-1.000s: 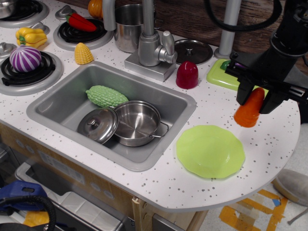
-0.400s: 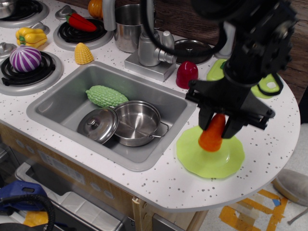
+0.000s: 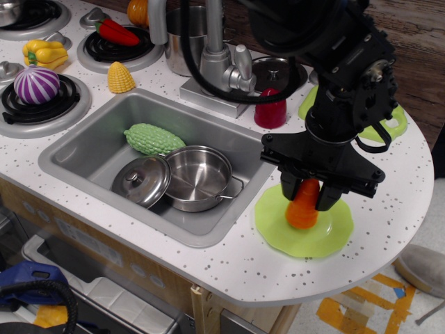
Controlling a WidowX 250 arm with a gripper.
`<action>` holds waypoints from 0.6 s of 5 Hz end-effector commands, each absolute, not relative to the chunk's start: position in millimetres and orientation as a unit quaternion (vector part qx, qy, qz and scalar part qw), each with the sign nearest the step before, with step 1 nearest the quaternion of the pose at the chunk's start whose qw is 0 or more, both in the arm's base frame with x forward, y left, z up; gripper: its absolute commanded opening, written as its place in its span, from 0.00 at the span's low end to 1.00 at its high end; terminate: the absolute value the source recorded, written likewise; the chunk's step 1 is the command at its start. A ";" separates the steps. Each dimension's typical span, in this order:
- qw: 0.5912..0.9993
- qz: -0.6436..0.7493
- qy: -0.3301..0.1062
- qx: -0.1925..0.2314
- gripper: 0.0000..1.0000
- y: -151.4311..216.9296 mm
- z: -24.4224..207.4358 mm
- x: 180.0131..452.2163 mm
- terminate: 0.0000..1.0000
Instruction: Put carrot on plate
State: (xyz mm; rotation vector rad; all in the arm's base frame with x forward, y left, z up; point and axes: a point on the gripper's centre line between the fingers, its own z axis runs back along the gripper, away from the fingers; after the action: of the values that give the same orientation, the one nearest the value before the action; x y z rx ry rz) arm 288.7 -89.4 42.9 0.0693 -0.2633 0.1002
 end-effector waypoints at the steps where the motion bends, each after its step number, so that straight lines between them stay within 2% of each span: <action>1: 0.986 0.046 -0.161 0.016 1.00 -89.1 45.8 298.2 0.00; 3: 0.985 0.051 -0.167 0.014 1.00 -90.2 44.0 297.4 0.00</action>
State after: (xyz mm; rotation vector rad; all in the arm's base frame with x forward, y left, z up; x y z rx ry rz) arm 294.4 -89.1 36.2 0.0360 -0.3103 0.1049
